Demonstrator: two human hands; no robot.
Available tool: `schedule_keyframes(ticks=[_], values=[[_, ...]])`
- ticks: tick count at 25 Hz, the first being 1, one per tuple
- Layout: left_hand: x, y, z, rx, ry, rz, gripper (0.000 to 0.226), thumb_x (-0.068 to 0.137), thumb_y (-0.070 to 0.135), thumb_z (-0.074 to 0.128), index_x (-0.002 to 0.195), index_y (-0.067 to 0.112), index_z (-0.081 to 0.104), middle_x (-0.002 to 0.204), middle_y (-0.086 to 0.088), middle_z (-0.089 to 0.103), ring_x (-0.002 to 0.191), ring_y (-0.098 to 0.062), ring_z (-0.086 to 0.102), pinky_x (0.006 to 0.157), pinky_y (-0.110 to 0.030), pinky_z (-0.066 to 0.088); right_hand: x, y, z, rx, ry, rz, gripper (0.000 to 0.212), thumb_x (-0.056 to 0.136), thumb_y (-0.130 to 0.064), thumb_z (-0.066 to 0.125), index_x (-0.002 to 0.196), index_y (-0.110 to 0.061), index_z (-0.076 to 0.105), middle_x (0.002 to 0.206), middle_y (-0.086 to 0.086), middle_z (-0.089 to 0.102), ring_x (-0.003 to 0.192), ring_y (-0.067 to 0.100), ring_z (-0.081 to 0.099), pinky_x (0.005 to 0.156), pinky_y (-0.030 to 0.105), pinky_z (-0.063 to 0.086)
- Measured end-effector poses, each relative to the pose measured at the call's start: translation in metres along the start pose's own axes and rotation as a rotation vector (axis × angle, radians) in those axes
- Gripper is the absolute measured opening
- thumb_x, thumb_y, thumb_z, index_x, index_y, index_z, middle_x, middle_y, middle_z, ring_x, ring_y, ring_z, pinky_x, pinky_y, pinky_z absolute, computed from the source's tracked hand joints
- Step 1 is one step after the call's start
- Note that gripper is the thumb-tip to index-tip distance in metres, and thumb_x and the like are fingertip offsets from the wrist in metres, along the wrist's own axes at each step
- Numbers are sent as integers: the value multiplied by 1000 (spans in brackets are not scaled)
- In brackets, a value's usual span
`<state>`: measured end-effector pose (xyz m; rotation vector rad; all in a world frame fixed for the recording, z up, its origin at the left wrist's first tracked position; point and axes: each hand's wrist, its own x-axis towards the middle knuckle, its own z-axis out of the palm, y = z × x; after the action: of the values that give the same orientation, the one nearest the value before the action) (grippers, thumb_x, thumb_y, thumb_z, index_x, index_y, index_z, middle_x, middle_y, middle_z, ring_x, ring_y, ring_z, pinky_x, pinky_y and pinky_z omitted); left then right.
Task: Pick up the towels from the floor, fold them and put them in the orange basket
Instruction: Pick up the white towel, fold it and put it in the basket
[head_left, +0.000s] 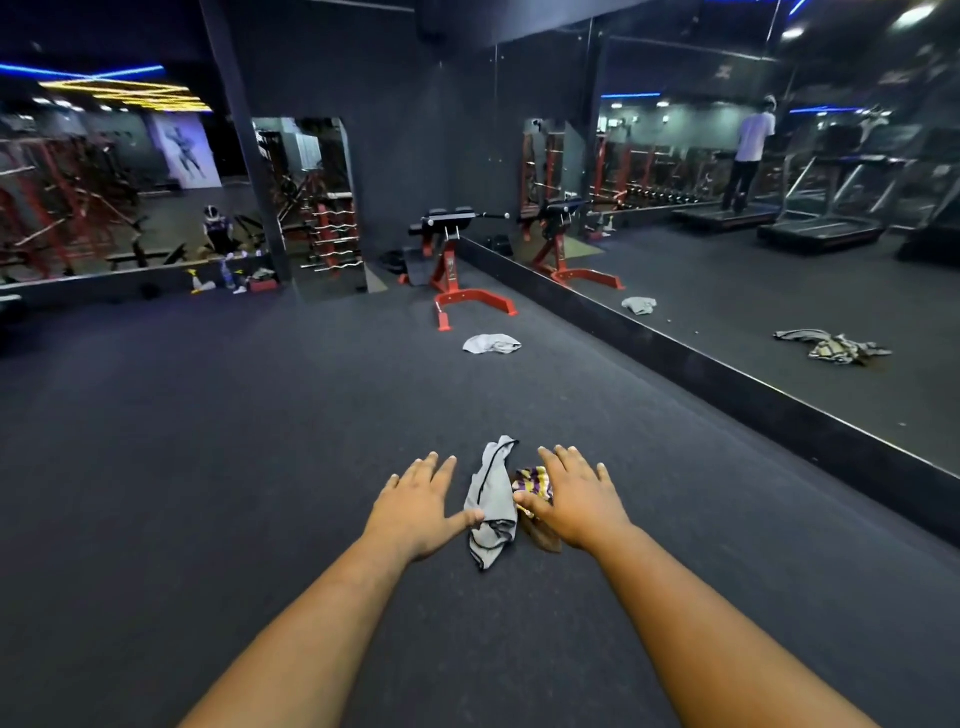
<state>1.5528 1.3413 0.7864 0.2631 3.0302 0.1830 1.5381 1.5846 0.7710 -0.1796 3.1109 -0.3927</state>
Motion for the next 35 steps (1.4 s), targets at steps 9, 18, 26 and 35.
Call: schedule_keyframes(ticks=[9,18,26,35], values=[[230,-28,-15,-25,-13,-75,100,85,87,32,163,31,4,171,1,4,157,-19,7,126,-45,14,243,40,10,39,-65,-16,93,90,-81,35,162,-27,13,170,-2,12,157,18,4,126,53,9],[439,-117,-15,-104,-9,-65,99,86,85,36,163,30,5,171,1,4,157,-18,7,127,-42,15,468,24,40,57,-92,-3,94,89,-82,36,162,-27,13,170,-1,14,157,19,7,125,53,12],[629,-226,-50,-103,-56,-3,101,85,86,35,163,30,5,171,1,5,157,-20,6,126,-45,15,657,-16,52,164,-90,146,94,88,-82,39,162,-28,17,169,-1,19,156,19,14,124,54,18],[849,-300,-56,-102,-100,-11,102,85,87,35,163,30,3,171,1,4,157,-20,6,126,-45,15,880,-11,92,212,-96,173,94,88,-81,40,161,-28,19,168,-1,21,155,19,19,124,53,19]])
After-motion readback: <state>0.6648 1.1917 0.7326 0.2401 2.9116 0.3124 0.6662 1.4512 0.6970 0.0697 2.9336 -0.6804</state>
